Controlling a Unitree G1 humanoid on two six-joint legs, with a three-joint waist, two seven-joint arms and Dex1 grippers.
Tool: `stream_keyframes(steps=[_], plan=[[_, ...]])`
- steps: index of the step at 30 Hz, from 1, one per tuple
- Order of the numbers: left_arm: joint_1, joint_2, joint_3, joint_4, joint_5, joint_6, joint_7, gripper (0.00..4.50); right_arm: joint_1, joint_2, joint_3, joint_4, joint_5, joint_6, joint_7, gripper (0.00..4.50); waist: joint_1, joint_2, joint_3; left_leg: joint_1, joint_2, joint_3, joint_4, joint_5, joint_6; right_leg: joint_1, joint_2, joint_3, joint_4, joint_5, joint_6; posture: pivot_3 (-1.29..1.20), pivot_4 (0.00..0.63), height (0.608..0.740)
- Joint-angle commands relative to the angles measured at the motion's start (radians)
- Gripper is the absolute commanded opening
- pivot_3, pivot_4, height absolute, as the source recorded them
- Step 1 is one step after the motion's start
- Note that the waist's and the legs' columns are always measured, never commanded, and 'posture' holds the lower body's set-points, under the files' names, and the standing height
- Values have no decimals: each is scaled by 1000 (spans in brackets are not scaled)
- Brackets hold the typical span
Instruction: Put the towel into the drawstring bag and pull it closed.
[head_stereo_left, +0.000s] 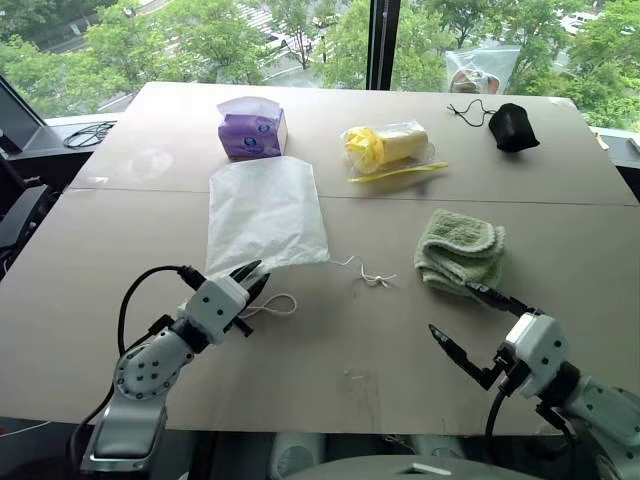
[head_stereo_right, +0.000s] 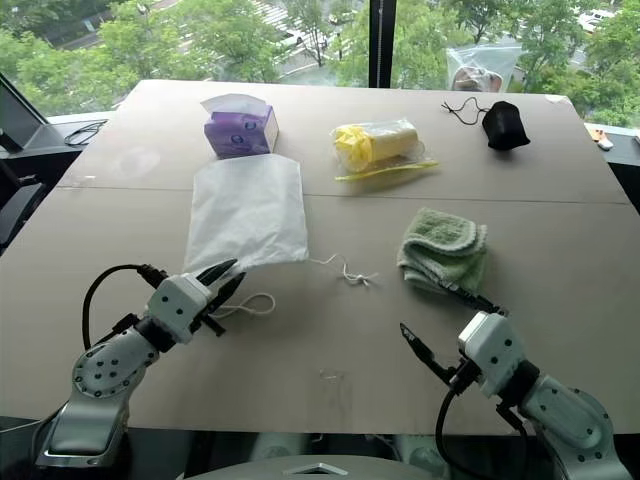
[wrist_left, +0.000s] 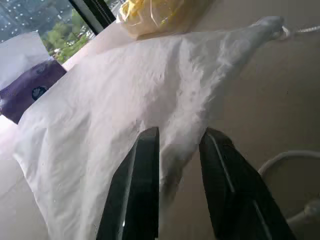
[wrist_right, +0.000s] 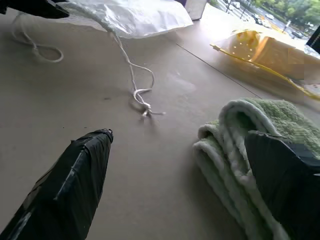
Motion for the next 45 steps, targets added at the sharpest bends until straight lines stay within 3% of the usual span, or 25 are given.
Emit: stream_keyframes(steps=[1,5,8,11,14,16,18,21,26,27,31,45], plan=[[-90,14,81,-84,-366,358,-23,56,-59,-53,-47,-85,134,226,7,4500,-2,0,0,0,0,0,1,0,0,0,0,0,1,0,0,0,150,740],[-188,40,186,-57,-810,736,50,56,-144,-79,-141,-86,251,339,-7,4500,-3,-1,0,0,0,-2,5,0,0,1,1,0,5,0,0,0,150,740],[-242,57,246,-1,-1092,904,150,56,-183,-89,-192,-87,332,401,-8,4500,-1,-1,0,0,0,-4,7,0,0,1,1,-1,7,0,0,0,150,740],[-278,82,249,34,-1197,983,210,56,-195,-103,-194,-115,377,431,-1,4500,-1,-1,0,0,-1,-5,8,0,0,2,1,-1,8,0,0,0,150,740],[-317,98,185,13,-1078,959,200,56,-159,-141,-152,-167,377,380,77,4500,-1,-1,0,0,-2,-5,10,0,0,2,1,-1,10,0,0,0,150,740],[-319,129,104,-11,-887,861,171,56,-128,-162,-127,-182,329,300,126,4500,1,-1,0,1,-2,-6,10,0,0,3,1,-2,10,0,0,0,150,740],[-275,207,-55,-31,-564,607,52,56,-112,-186,-86,-178,222,196,144,4500,-2,-1,0,1,-2,-6,10,0,0,3,1,-2,10,0,0,0,150,740],[-211,246,-180,3,-269,285,-53,811,-105,-196,-42,-143,152,128,159,4500,-3,-1,0,2,-2,-3,9,0,0,3,1,1,9,-2,-3,0,150,740],[-163,237,-246,167,138,-151,49,3130,-100,-165,-16,-125,120,104,129,4500,4,-1,0,0,-1,-4,9,0,0,1,0,1,9,-2,-4,0,150,740],[-159,232,-247,194,190,-219,71,3130,-93,-161,-12,-126,113,100,125,4500,5,-1,0,0,-1,-4,9,0,0,1,0,0,9,-2,-4,0,150,740],[-158,204,-230,272,320,-385,156,3130,-68,-152,-1,-122,87,83,119,4500,4,-1,0,0,-1,-4,8,0,0,1,-1,0,8,-2,-4,0,150,740],[-226,149,-174,331,421,-559,248,3130,-86,-134,18,-84,63,65,112,4500,2,-1,0,0,-1,-4,8,0,0,1,-1,-1,8,0,-1,0,150,740]])
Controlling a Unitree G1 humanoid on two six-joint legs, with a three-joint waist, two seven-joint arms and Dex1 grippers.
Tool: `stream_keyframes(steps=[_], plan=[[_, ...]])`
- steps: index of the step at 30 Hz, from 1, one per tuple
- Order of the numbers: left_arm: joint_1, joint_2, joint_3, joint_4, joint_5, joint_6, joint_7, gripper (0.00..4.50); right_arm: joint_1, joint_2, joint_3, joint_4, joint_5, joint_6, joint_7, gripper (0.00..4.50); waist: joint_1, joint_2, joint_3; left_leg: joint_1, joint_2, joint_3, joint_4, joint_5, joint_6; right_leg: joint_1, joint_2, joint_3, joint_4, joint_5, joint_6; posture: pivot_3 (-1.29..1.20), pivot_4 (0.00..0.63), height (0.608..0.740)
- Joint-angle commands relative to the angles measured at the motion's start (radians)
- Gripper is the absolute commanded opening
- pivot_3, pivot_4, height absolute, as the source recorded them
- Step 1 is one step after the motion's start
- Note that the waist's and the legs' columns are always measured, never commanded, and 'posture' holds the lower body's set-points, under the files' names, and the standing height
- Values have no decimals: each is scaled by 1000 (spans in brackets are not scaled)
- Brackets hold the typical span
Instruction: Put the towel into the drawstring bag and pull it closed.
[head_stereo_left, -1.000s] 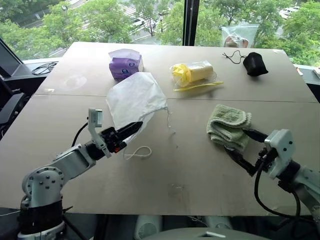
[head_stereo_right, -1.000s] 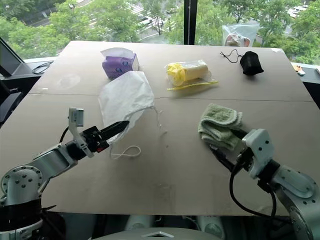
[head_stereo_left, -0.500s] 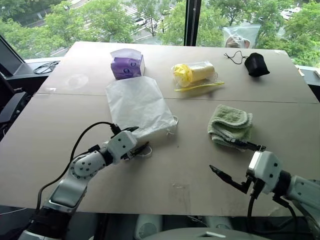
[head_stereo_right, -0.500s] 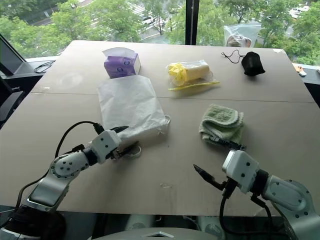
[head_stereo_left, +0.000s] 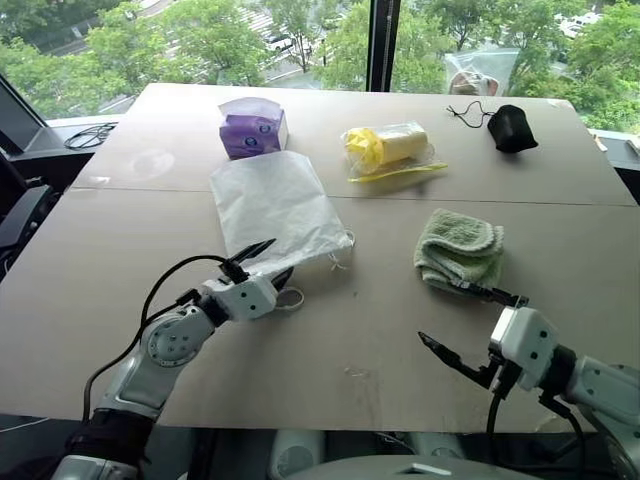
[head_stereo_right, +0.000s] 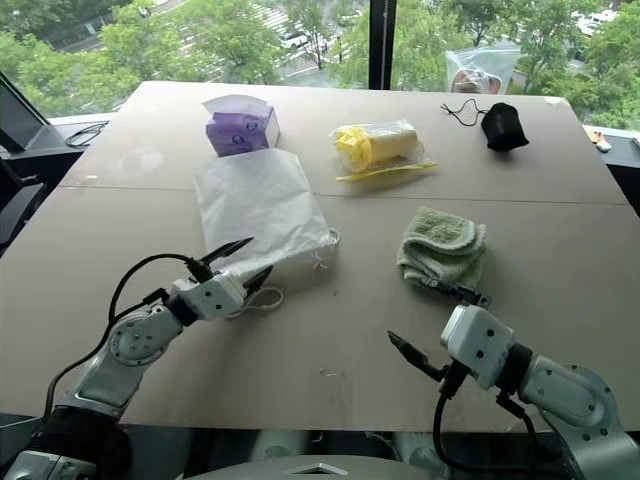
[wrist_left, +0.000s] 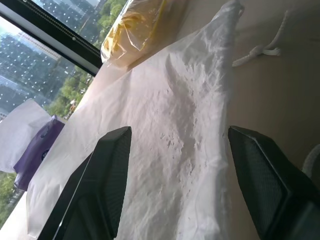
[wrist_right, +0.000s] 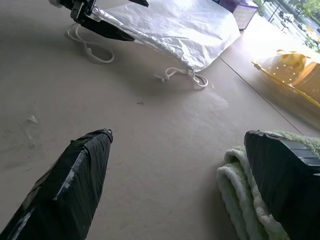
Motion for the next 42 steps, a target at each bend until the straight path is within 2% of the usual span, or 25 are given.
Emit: stream_keyframes(steps=[1,8,27,30,31,32,35,38,42], plan=[[-14,-14,30,-35,9,-41,25,3130,-2,4,-4,-9,4,-22,-3,4500,0,0,0,0,0,0,0,0,0,0,0,0,0,0,0,0,150,740],[-7,-22,31,-37,15,-41,14,3130,-14,3,-4,-13,10,-8,-3,4500,-1,0,0,0,0,0,0,0,0,0,0,0,0,0,0,0,150,740],[-51,-57,31,-25,22,92,8,3130,-14,-9,-13,-34,25,27,1,4500,-1,0,0,0,0,0,0,0,0,0,0,-1,0,0,1,0,150,740],[-60,-74,37,-36,-23,160,-18,2372,-16,-8,-11,-30,22,28,1,4500,-2,0,0,0,0,0,0,0,0,0,0,-1,0,0,1,0,150,740],[-66,-86,39,-42,-60,212,-41,1812,-20,-8,-11,-27,24,35,-1,4500,-2,0,0,0,0,0,0,0,0,0,0,0,0,0,1,0,150,740],[-70,-99,43,-48,-104,267,-68,1463,-24,-7,-11,-24,26,41,-3,4500,-2,0,0,0,0,0,0,0,0,0,0,0,0,0,1,0,150,740],[-82,-167,83,-104,-393,559,-189,69,-42,5,-10,-20,41,96,-25,4500,-2,0,0,0,0,0,1,0,0,0,1,-1,1,0,1,0,150,740],[-136,-206,188,-165,-750,911,-252,69,-68,30,-16,-18,120,180,-40,4500,-3,-1,0,0,0,-1,2,0,0,0,1,-1,2,0,1,0,150,740],[-217,-168,316,-187,-1142,1344,-224,69,-80,32,-28,-21,150,210,-44,4500,-4,-1,0,0,0,-3,4,0,0,0,2,-2,4,0,1,0,150,740]])
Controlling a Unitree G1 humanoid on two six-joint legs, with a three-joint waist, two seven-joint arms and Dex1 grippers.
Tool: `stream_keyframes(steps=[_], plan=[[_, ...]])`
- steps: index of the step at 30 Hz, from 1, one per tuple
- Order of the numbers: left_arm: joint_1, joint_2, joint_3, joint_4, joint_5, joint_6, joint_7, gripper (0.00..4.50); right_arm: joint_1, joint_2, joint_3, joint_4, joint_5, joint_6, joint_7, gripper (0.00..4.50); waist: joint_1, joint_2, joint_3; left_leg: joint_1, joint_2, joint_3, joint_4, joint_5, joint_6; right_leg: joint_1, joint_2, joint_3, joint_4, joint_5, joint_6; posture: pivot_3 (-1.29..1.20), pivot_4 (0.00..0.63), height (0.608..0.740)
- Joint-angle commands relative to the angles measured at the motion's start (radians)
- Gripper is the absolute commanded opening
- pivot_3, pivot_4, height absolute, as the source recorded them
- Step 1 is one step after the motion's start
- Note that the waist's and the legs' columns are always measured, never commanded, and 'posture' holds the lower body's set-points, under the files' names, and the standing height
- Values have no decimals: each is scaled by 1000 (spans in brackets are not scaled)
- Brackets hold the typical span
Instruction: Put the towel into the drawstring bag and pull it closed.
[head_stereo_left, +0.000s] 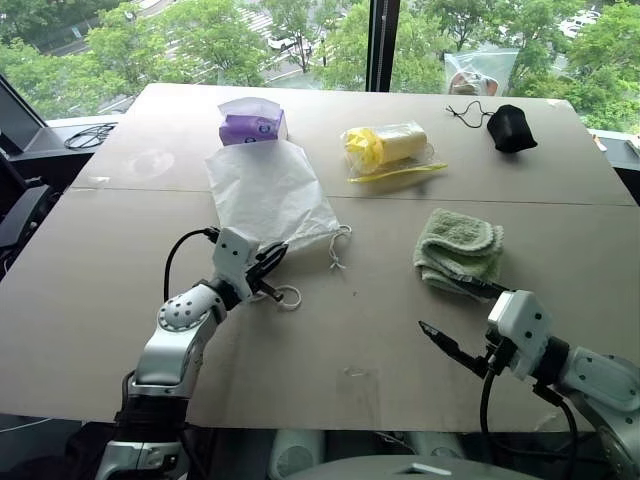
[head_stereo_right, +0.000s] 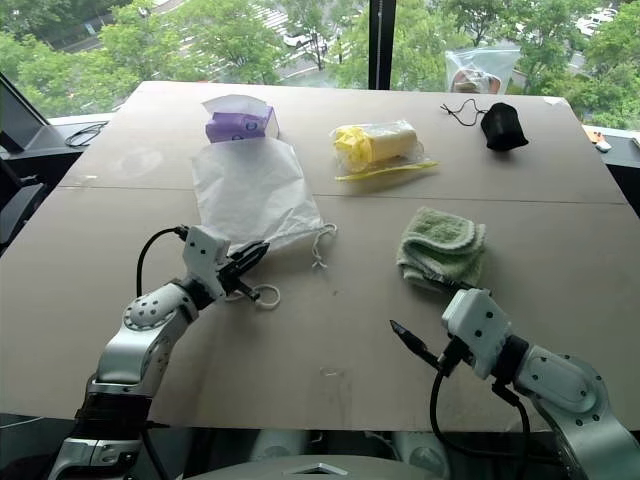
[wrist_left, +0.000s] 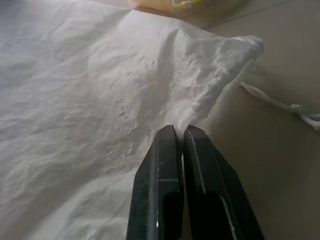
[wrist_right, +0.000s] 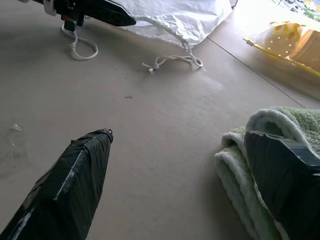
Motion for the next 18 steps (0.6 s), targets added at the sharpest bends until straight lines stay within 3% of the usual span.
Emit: stream_keyframes(steps=[1,4,6,9,11,18], plan=[[-69,49,135,-55,-385,391,45,69,-6,6,-31,-31,37,20,-17,4500,0,0,0,0,0,-1,0,0,0,1,0,0,0,0,0,0,150,740],[-118,96,200,12,-666,656,160,69,-16,36,-45,-18,73,30,-40,4500,-2,0,0,1,0,0,0,0,0,1,0,0,0,0,0,0,150,740],[-142,106,219,33,-786,730,253,69,-31,52,-55,-5,62,46,-74,4500,-3,0,0,1,0,-1,0,0,0,1,0,0,0,0,0,0,150,740],[-201,86,218,92,-995,705,458,69,-65,73,-74,19,41,96,-148,4500,1,-1,0,1,-1,-1,1,0,0,1,0,0,0,0,0,0,150,740],[-240,72,193,118,-1083,670,588,69,-121,107,-147,56,248,227,-165,4500,2,-1,0,1,-1,-3,2,0,0,3,-1,-1,1,0,0,0,150,740],[-303,2,121,79,-1218,541,807,69,-395,87,-302,201,376,508,-358,4500,-1,-1,0,3,-3,-2,2,0,0,6,-2,1,0,0,0,0,150,740]])
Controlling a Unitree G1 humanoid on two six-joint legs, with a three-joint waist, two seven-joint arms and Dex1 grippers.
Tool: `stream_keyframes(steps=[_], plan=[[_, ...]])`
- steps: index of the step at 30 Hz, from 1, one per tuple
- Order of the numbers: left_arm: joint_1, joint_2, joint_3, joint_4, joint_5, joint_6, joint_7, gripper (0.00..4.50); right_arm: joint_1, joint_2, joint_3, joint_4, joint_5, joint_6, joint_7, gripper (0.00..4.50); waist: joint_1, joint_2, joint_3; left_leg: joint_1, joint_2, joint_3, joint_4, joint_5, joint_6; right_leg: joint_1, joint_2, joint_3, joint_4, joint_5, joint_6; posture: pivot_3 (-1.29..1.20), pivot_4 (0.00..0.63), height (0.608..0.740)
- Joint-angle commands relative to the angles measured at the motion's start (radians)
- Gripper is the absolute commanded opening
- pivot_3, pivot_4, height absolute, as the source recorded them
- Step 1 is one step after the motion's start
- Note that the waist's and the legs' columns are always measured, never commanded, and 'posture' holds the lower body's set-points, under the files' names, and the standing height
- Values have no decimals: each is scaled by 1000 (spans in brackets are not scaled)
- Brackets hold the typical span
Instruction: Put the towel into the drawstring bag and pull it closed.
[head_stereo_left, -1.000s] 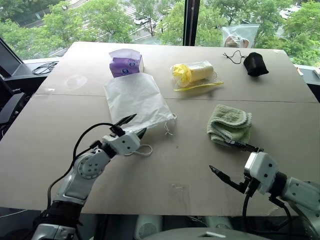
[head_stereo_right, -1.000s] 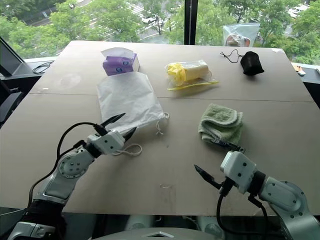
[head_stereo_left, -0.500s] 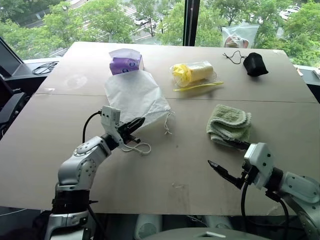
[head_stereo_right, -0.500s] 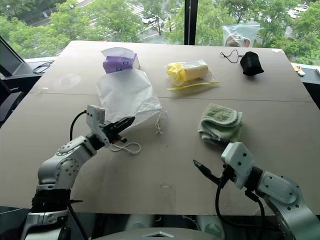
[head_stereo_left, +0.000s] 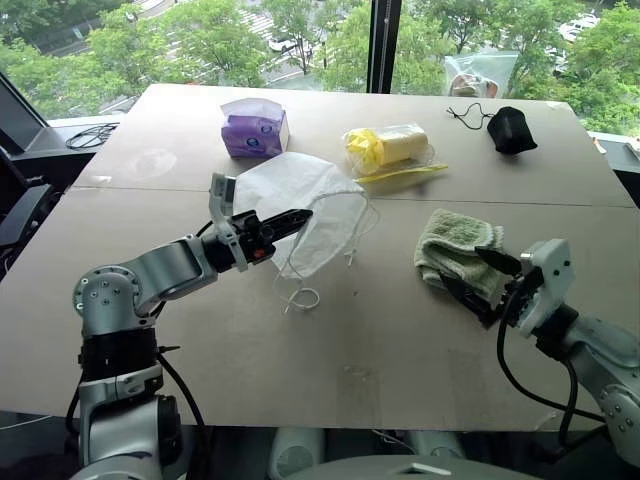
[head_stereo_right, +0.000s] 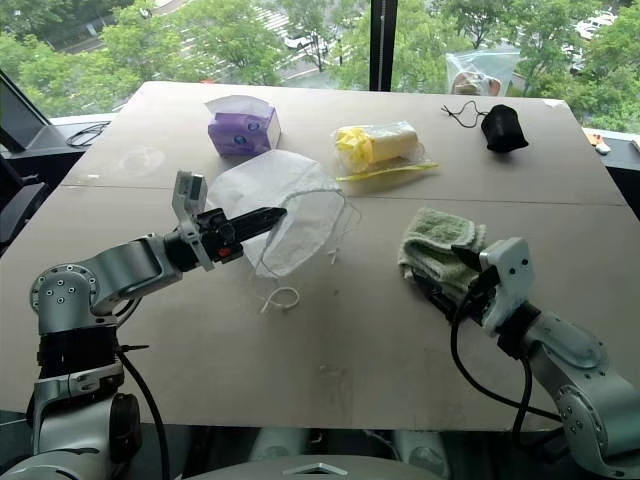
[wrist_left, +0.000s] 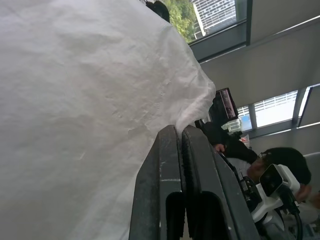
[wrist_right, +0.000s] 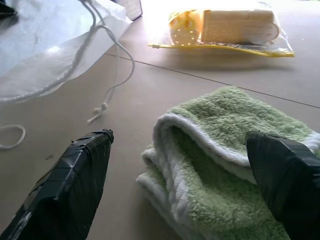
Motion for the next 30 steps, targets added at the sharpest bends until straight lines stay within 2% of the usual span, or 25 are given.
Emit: stream_keyframes(steps=[1,5,7,12,17,20,23,24,27,28,30], plan=[[-25,-16,-15,-45,-68,-71,71,69,-119,-9,-54,82,44,130,-98,4500,1,0,0,0,0,0,0,0,0,0,0,0,0,0,0,0,150,740],[-35,-53,-50,-59,-58,-118,95,69,-338,15,32,381,-58,191,-175,4500,-3,1,1,0,-1,0,-1,0,0,-1,2,1,0,1,-2,0,150,740],[-36,-62,-64,-71,-55,-129,100,69,-393,38,62,483,-76,231,-188,4500,-2,1,0,1,-4,0,-1,0,0,0,2,2,0,1,-2,0,150,740],[-29,-53,-70,-82,-53,-149,95,69,-338,-41,264,491,-128,270,-34,4500,2,1,0,-2,-6,-5,-2,0,0,-1,2,-1,-1,1,-2,0,150,740],[-5,-51,-81,-100,-51,-159,94,69,-264,-111,389,493,-201,209,69,4500,1,-2,-2,-1,-6,-5,-2,0,0,1,2,-1,-5,1,-2,0,150,740],[8,-37,-90,-107,-39,-149,87,0,-228,-124,424,475,-221,181,115,3674,2,-4,-4,0,-6,-7,-2,0,0,3,2,-3,-5,1,-2,0,150,740],[7,-27,-98,-101,-22,-143,69,0,-206,-122,439,456,-242,138,151,2368,4,-6,-5,0,-6,-9,-2,0,0,4,2,-6,-4,1,-2,0,150,740],[4,-26,-101,-96,-17,-143,62,0,-201,-120,441,451,-251,114,163,1691,4,-6,-5,1,-6,-11,-2,0,0,5,2,-8,-5,1,-2,0,150,740],[-4,-24,-110,-78,4,-136,39,0,-184,-91,419,440,-256,50,181,567,3,-7,-6,3,-5,-12,-2,0,0,9,1,-9,-7,1,-2,0,150,740],[-8,-23,-113,-69,10,-132,32,0,-181,-76,404,435,-247,36,187,323,3,-8,-6,4,-5,-12,-2,0,0,10,1,-9,-8,1,-2,0,150,740],[-9,-22,-118,-54,17,-120,19,0,-172,-33,353,395,-199,-28,221,247,1,-8,-6,5,-2,-12,-3,0,0,12,2,-9,-10,1,-2,0,150,740]])
